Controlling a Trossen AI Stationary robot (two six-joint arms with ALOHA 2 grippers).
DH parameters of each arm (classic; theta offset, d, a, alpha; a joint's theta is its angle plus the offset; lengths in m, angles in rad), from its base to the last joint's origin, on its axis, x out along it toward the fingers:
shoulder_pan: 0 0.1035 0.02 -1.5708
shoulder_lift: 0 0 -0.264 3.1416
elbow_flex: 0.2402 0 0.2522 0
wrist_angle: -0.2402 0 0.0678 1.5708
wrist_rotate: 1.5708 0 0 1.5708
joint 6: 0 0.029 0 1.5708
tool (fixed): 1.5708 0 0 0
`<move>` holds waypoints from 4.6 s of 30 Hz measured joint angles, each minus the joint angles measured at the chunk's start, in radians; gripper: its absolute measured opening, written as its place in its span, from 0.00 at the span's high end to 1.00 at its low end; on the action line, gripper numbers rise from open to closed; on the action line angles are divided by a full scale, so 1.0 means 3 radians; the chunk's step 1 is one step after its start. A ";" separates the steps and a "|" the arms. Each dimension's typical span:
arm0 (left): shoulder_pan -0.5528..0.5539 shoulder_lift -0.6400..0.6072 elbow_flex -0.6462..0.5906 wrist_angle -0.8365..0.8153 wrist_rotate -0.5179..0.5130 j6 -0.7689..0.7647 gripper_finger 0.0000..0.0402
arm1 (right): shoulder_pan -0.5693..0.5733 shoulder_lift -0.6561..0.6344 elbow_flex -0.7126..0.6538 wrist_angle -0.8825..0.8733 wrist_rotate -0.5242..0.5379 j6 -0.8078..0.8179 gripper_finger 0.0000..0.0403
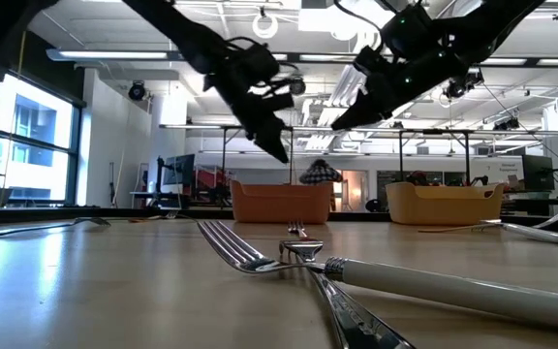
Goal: Sort silverware by color (type)
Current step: Put the orange fork into the green bin
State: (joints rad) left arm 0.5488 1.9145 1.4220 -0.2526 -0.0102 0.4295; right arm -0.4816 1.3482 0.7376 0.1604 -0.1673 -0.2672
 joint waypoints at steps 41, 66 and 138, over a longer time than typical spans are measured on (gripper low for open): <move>-0.0989 -0.3103 -0.4410 0.3382 0.0236 -0.0790 1.00 | 0.0830 0.0434 0.0499 -0.3334 0.0922 0.1300 0.76; -0.0988 -0.3102 -0.4410 0.3351 0.0253 -0.0818 1.00 | 0.0748 0.0514 -0.0005 -0.3143 0.0604 0.1423 0.71; -0.0987 -0.3102 -0.4409 0.3794 0.0094 -0.0721 1.00 | 0.4572 0.0410 0.0978 -0.3894 -0.0155 0.7545 1.00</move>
State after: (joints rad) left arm 0.2527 0.9840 0.0994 0.8856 0.0180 0.2132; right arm 0.8902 1.4712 1.0309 -1.0078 -0.2139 1.9964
